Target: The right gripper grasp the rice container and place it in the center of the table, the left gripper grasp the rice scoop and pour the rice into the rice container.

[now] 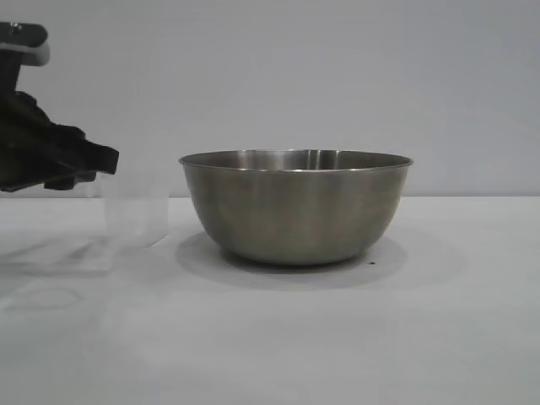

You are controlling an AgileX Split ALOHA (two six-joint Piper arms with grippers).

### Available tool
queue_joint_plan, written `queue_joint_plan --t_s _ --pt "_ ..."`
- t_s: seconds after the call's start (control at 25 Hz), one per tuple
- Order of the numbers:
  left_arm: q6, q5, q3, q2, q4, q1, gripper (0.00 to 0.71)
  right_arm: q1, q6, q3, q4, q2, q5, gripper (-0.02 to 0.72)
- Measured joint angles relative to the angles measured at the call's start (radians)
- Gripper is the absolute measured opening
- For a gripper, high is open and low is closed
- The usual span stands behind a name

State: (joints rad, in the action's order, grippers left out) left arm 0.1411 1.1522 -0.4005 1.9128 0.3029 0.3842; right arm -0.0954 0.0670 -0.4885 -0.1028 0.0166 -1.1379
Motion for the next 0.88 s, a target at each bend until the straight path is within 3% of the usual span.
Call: queue_joint_plan --t_s 0.2,0.32,0.6,0.88 --pt "-0.054 -0.002 0.110 -0.065 -0.059 0.000 0.283 0.000 0.000 0.000 0.000 0.000 0.000 0.533" --pt "-0.078 -0.061 0.151 -0.123 -0.090 0.000 0.283 0.000 0.000 0.000 0.000 0.000 0.000 0.533" --pt "-0.103 -0.358 0.168 -0.248 -0.169 0.000 0.283 0.000 0.000 0.000 0.000 0.000 0.000 0.533" --pt "-0.139 -0.799 0.113 -0.422 -0.169 0.000 0.283 0.000 0.000 0.000 0.000 0.000 0.000 0.533"
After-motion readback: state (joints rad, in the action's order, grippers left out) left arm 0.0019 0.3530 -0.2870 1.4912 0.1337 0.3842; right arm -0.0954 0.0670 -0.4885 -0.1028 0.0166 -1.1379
